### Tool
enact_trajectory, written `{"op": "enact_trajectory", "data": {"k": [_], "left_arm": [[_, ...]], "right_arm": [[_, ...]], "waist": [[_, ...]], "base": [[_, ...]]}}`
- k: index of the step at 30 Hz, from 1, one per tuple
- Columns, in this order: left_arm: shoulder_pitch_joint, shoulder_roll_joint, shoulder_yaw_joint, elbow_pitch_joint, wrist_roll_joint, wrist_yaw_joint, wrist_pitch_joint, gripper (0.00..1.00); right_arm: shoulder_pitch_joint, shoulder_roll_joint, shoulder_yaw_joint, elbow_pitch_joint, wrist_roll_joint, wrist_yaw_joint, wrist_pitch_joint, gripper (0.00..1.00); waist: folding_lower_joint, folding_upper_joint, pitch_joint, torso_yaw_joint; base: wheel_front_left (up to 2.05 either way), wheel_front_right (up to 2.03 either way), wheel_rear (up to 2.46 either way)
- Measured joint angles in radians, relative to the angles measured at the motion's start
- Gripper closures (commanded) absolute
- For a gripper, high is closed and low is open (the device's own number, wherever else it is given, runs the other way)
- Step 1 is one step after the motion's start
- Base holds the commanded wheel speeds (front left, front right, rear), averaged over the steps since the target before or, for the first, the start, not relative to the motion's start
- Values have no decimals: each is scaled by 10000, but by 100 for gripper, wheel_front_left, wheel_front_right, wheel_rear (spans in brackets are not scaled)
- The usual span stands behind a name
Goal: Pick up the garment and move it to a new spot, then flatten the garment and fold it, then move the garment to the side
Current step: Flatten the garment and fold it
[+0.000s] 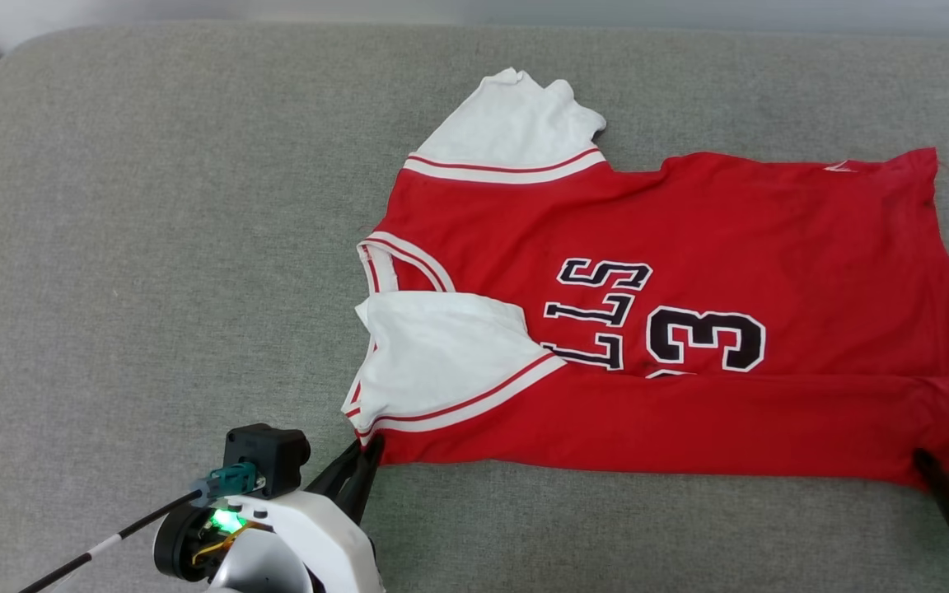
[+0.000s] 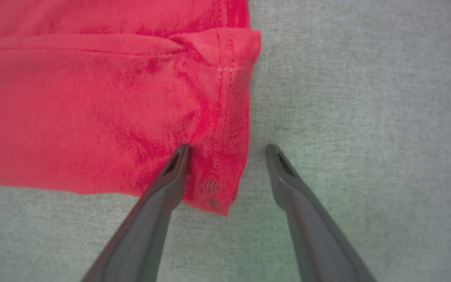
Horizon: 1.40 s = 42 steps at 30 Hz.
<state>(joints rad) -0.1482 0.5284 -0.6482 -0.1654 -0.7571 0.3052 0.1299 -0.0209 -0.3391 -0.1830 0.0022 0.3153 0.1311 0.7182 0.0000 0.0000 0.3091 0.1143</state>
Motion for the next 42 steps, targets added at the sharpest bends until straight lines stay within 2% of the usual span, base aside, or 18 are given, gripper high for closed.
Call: {"op": "enact_trajectory", "data": {"k": [6, 7, 8, 9, 17, 23, 29, 35, 36, 37, 38, 42], "left_arm": [[-104, -17, -75, 58, 29, -94, 38, 100], [-116, -54, -84, 88, -48, -155, 36, 100], [-117, -65, -92, 130, -90, -230, 38, 100], [-117, -23, -96, 199, -117, -253, 58, 100], [221, 477, -251, 658, -322, -514, 451, 100], [984, 974, -399, 748, -428, -504, 608, 100], [1750, 1034, -593, 679, -752, -502, 621, 100], [1958, 848, -809, 1137, -865, -612, 650, 100], [1960, 803, -821, 1246, -897, -658, 642, 100], [1960, 752, -825, 1360, -928, -681, 612, 53], [1960, 717, -834, 1453, -938, -729, 600, 0], [1958, 700, -811, 1824, -905, -765, 380, 0]], "right_arm": [[-91, -196, 291, 284, 25, -13, -63, 0], [-81, -267, 362, 320, 27, -21, -65, 58], [-54, -305, 422, 343, 54, -23, -104, 91], [-36, -305, 435, 368, 130, -29, -153, 100], [447, -347, 326, 454, 203, 4, -297, 100], [1299, -330, -40, -186, 263, 6, 2, 100], [2206, -150, -173, -679, 533, 6, 477, 100], [2661, -119, -153, -479, 667, 4, 403, 100], [2682, -92, -90, -397, 740, 4, 385, 86], [2681, -63, -23, -314, 802, 2, 328, 41], [2666, -71, 61, -272, 805, 2, 188, 0], [2597, -90, 336, -31, 890, 0, -119, 0]], "waist": [[0, 0, 177, 179], [0, 0, 143, 202], [0, 0, 96, 219], [0, 0, 39, 224], [0, 0, -737, 114], [0, 0, -1503, -44], [0, 0, -1949, -244], [0, 0, -2075, -305], [0, 0, -2089, -305], [0, 0, -2101, -310], [0, 0, -2114, -317], [0, 0, -2234, -330]], "base": [[0, 0, 0], [0, 0, 0], [0, 0, 0], [0, 0, 0], [0, 0, 0], [0, 0, 0], [0, 0, 0], [0, 0, 0], [0, 0, 0], [0, 0, 0], [0, 0, 0], [0, 0, 0]]}}
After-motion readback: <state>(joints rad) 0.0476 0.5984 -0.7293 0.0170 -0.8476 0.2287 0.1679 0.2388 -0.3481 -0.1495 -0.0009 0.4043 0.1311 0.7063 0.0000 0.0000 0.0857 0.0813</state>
